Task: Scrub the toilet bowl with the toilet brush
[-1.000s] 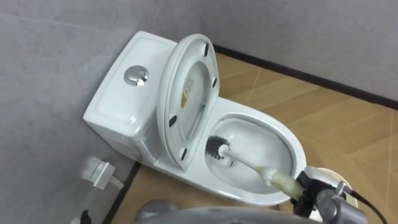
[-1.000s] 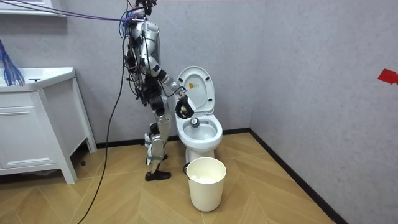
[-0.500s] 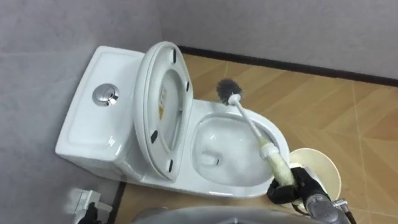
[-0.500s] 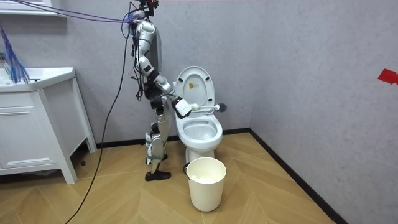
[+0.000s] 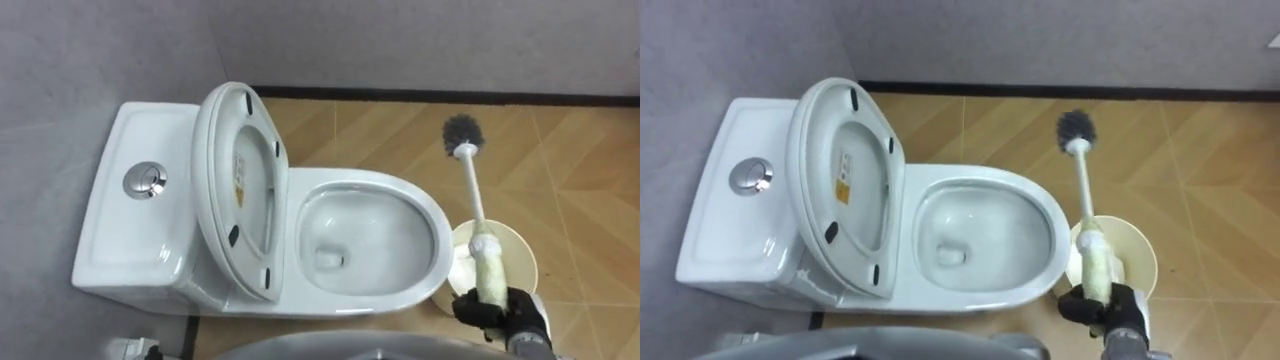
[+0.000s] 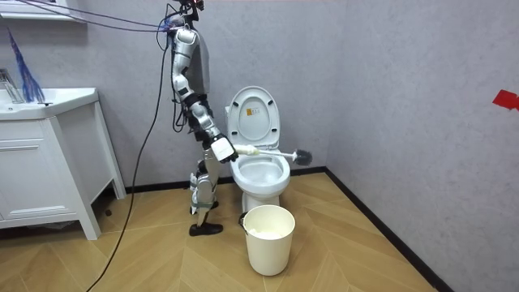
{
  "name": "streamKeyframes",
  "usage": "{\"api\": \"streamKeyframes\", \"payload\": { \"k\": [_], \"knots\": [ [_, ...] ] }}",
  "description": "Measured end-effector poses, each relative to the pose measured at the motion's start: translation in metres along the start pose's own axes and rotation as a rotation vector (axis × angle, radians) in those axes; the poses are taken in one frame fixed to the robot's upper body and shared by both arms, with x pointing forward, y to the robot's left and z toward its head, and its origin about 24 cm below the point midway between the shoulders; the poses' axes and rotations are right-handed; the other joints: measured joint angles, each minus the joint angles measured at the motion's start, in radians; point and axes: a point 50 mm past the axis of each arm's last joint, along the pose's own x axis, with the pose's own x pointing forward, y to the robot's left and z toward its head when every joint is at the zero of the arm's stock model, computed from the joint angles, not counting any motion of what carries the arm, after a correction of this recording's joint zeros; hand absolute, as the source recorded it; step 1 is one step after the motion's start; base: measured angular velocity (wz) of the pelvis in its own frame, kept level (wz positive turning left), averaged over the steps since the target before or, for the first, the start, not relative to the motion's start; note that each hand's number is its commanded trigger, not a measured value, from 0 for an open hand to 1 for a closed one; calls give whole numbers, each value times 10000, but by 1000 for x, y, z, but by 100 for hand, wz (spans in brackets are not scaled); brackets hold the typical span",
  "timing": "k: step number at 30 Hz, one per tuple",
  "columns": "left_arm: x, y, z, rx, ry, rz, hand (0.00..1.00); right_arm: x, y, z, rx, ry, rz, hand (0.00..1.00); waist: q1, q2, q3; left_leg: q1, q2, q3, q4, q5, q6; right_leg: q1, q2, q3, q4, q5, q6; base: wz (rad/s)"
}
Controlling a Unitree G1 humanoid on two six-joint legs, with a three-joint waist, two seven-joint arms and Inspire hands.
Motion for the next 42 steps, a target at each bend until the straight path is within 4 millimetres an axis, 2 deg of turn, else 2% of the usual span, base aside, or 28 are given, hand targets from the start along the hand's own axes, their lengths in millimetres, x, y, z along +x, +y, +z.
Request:
{"api": "streamKeyframes", "payload": {
  "k": [5, 7, 8, 18, 22, 42],
  "knots": [
    [0, -1, -4, -113, 164, -116, 0, 0, -1, -12, 899, 685, -181, 100, -42, -22, -18, 17, 3, 41, -17, 0, 0, 43, 13, 21, -87, 8, 9, -2],
    [-1, 0, -9, -176, 342, -183, 0, 0, -1, -13, 1241, 779, -208, 5, -88, -24, -19, 44, 4, 57, -25, -1, -2, 78, 17, 17, -95, 9, 9, 0],
    [-1, 0, -9, -167, 370, -192, 0, 0, -2, -13, 1295, 794, -226, 0, -91, -24, -18, 50, 5, 66, -25, -1, -2, 96, 17, 14, -96, 13, 9, 0],
    [-2, -2, -14, -81, 540, -337, 0, 4, 0, -14, 1604, 1158, -335, 0, -101, -71, -26, 156, 39, 41, -1, -38, -35, 221, 50, 39, -125, 21, 5, 0],
    [-3, -2, -17, -71, 633, -423, 0, 5, -2, -20, 1786, 1478, -497, 0, -81, -36, 13, 301, 35, 31, -13, -41, -38, 337, 44, 32, -158, -5, -3, 0],
    [-3, -3, -17, -75, 606, -595, 0, 7, -1, -21, 1849, 1692, -548, 0, -87, -35, 21, 316, 41, 27, -20, -42, -41, 335, 58, 19, -152, -10, -9, 0]
  ]
}}
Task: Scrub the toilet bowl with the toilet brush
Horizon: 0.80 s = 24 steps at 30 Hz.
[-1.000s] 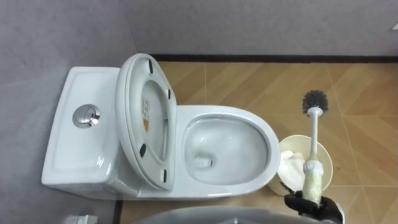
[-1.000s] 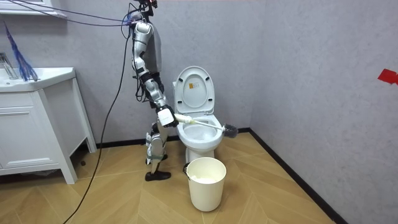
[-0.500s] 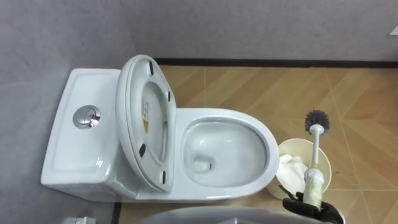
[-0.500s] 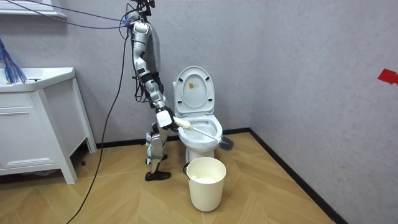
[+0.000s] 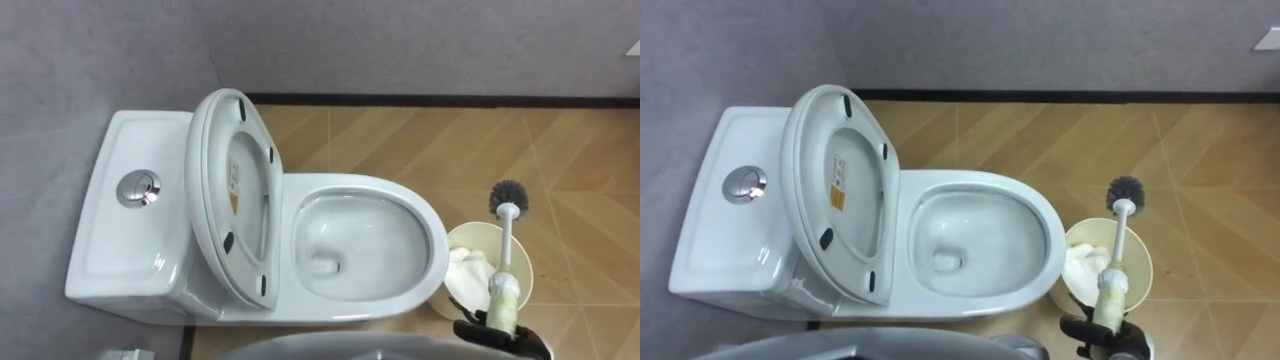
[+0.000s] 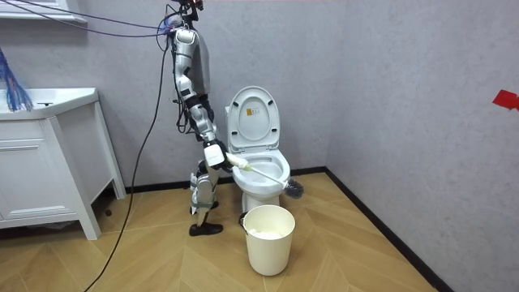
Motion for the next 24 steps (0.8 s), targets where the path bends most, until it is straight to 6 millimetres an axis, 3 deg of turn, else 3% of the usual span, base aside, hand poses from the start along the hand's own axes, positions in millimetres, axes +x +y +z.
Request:
{"api": "streamKeyframes", "payload": {
  "k": [11, 16, 18, 19, 20, 24],
  "knots": [
    [0, 0, -2, 0, 50, -18, 0, 2, 0, -5, 24, 416, -73, 0, 3, -28, -9, -14, -1, 0, -5, 0, 0, -3, -2, -10, -9, 0, 0, 0],
    [0, 2, -6, -359, 228, 56, 0, 2, -5, -21, 182, 1083, -309, 0, 22, -69, -38, -9, -3, -5, -6, 0, 0, -2, -5, -22, -13, 0, 0, 0],
    [1, 3, -9, -471, 372, 81, 0, 1, -7, -26, 171, 1325, -410, 0, 24, -24, -11, -10, -3, -21, -6, 0, 0, 3, -4, -27, -17, 0, 0, 0],
    [1, 3, -11, -561, 479, 92, 0, 1, -9, -32, 153, 1542, -488, 0, 22, -70, -39, -9, -3, -29, -9, 0, 0, 11, -6, -43, -24, 0, 0, 0],
    [1, 4, -13, -617, 521, 109, 0, 0, -10, -34, 159, 1662, -534, 0, 11, -22, -9, -13, -5, -52, -8, -1, 0, 15, -9, -70, -25, 0, 0, 9],
    [0, 9, -18, -1024, 787, 289, 0, -3, -20, -52, 227, 2435, -760, 0, 35, -19, -13, -8, -42, -213, -75, 2, 1, 24, -33, -169, -11, -23, -11, 5]
  ]
}}
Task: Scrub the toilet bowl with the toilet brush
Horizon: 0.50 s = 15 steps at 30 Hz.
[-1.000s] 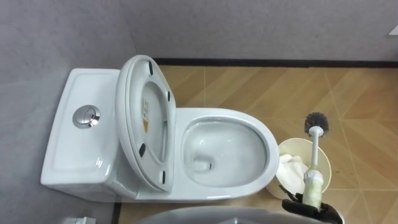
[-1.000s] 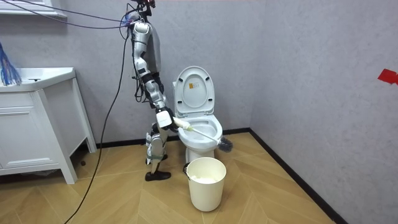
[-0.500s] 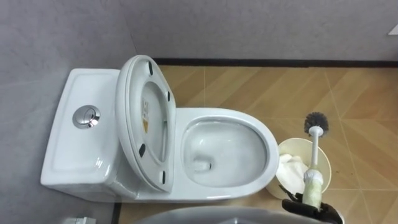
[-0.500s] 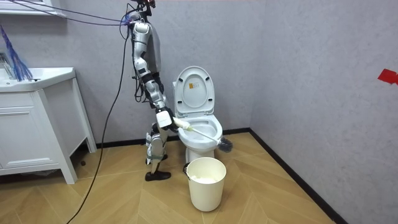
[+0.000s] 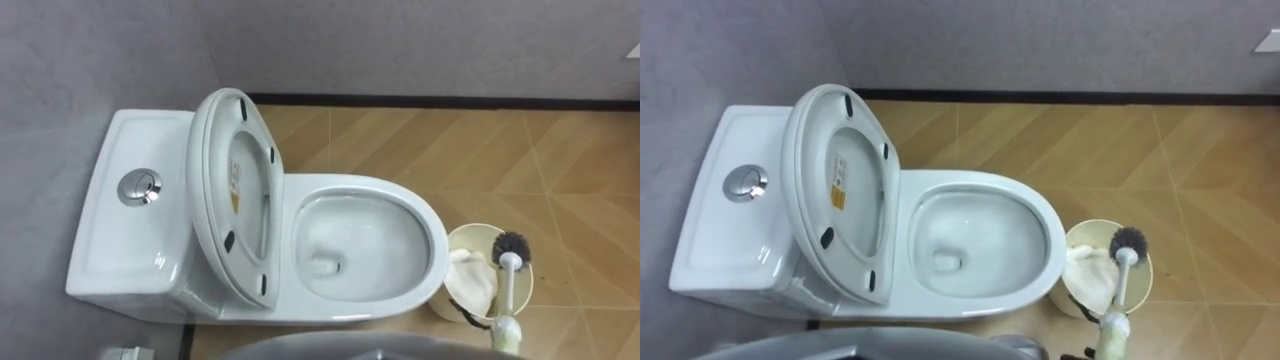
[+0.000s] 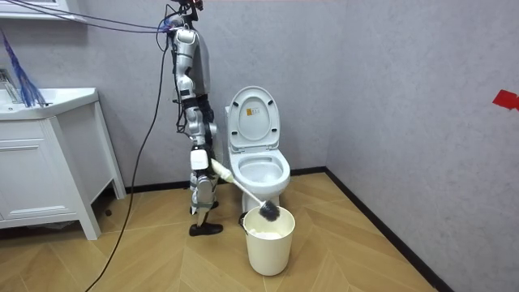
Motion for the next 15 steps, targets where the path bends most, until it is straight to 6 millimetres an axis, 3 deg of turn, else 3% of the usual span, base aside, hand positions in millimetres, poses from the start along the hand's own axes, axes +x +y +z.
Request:
{"api": "streamKeyframes", "payload": {
  "k": [9, 15],
  "knots": [
    [1, 1, -2, 4, 398, -78, 0, 0, -8, -27, -2973, 1436, 249, 0, -19, 46, -3, 306, -28, -62, -40, 0, -5, 349, -2, -8, -86, -31, 1, 1],
    [2, -2, -3, 93, 785, -193, 0, 0, -10, -29, -3948, 1669, 454, 0, -25, 103, -28, 438, -29, -42, -193, 0, -5, 449, 17, 59, -95, -33, 3, -2]
  ]
}}
